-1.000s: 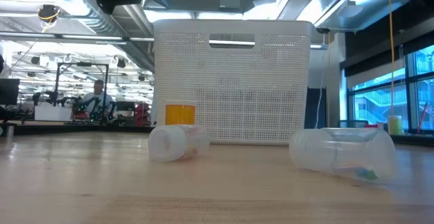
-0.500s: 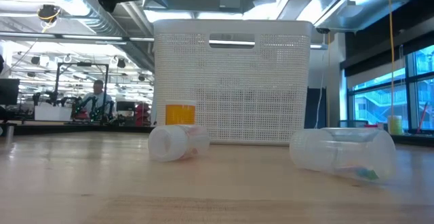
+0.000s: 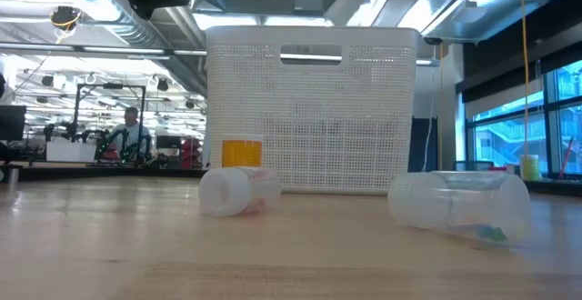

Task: Pick & place medical supplies in basket/bin
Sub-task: Put the small white pill bottle into the white bin

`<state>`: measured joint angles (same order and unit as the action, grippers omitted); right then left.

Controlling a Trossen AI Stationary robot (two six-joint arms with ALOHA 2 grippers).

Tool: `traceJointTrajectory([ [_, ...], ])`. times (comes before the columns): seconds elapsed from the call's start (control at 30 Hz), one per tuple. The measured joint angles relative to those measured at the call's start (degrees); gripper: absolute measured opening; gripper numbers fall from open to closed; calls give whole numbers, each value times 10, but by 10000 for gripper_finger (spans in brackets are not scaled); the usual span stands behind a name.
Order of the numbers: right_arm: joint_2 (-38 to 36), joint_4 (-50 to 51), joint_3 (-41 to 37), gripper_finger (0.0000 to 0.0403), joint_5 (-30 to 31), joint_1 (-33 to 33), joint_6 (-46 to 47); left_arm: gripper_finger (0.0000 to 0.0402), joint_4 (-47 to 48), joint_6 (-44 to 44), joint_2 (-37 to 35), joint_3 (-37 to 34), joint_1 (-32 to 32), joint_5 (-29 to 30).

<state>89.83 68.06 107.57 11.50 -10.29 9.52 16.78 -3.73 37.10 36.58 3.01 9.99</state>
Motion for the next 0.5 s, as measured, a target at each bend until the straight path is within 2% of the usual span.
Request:
traceJointTrajectory([
  [0.23,104,2,0,160,-116,-92,-75,166,19,0,0,0,0,7],
  [0.5,214,67,-1,160,-131,-130,-105,166,28,-1,0,0,0,11],
])
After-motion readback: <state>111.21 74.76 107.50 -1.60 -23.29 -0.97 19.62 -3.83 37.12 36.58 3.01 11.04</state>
